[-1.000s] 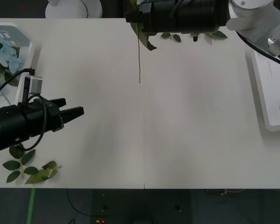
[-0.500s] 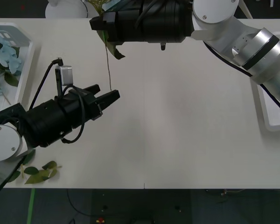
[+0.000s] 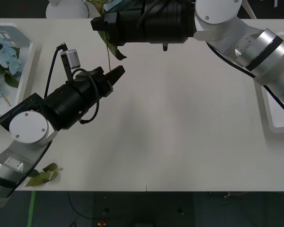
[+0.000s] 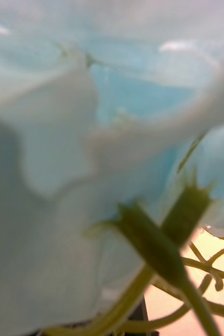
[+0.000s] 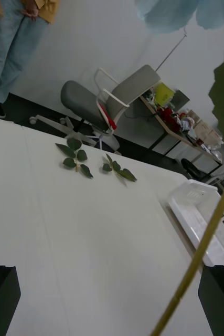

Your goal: Place the red flowers into the right box and the blue flowers into the left box. If a person shows an open palm, hand one flower to the person first, then continue sorting.

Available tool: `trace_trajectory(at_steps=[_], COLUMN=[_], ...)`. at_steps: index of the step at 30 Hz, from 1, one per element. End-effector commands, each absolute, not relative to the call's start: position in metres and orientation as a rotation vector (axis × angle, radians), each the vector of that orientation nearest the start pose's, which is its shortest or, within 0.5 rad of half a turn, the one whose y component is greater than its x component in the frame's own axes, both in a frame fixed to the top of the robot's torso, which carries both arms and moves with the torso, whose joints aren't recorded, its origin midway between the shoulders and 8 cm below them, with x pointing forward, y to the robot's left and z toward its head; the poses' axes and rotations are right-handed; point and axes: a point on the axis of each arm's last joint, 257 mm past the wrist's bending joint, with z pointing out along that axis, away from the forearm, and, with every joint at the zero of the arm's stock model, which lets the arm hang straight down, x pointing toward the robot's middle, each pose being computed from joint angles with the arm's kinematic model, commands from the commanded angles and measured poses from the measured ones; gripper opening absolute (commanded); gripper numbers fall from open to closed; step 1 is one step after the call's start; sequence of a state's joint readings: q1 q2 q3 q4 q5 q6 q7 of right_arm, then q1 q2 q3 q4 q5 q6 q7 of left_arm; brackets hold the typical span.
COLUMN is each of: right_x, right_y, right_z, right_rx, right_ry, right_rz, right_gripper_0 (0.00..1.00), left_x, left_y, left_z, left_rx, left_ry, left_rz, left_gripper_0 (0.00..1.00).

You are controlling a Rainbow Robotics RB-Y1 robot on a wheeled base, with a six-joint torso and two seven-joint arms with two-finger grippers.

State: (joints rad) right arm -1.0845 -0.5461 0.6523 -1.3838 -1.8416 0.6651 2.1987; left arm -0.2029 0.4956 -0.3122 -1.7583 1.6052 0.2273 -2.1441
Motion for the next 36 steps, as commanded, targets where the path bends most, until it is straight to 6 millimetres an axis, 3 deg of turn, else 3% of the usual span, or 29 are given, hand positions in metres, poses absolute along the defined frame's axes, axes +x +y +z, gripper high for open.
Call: trace_trajectory(at_steps=[1, 13, 15, 17, 18, 36], right_x=[0.500, 0.501, 0.501, 0.502, 0.502, 0.505], right_y=[0.127, 0.125, 0.125, 0.124, 0.124, 0.119], right_z=[0.033, 0.033, 0.033, 0.033, 0.033, 0.033], right_rx=[-1.070, -1.070, -1.070, -1.070, -1.070, -1.066], right_ry=[1.470, 1.475, 1.475, 1.475, 1.475, 1.479], right_rz=[0.978, 0.975, 0.975, 0.973, 0.973, 0.964], right_gripper_0=[0.00, 0.00, 0.00, 0.00, 0.00, 0.00], left_x=[0.538, 0.558, 0.558, 0.557, 0.557, 0.558], left_y=[0.060, 0.053, 0.053, 0.053, 0.053, 0.054], left_z=[-0.083, -0.076, -0.076, -0.076, -0.076, -0.075], left_rx=[0.102, 0.106, 0.106, 0.106, 0.104, 0.102], left_ry=[1.494, 1.489, 1.489, 1.490, 1.489, 1.488], left_rz=[-0.974, -0.962, -0.962, -0.964, -0.965, -0.965], left_gripper_0=[1.00, 1.00, 0.69, 0.07, 0.00, 0.00])
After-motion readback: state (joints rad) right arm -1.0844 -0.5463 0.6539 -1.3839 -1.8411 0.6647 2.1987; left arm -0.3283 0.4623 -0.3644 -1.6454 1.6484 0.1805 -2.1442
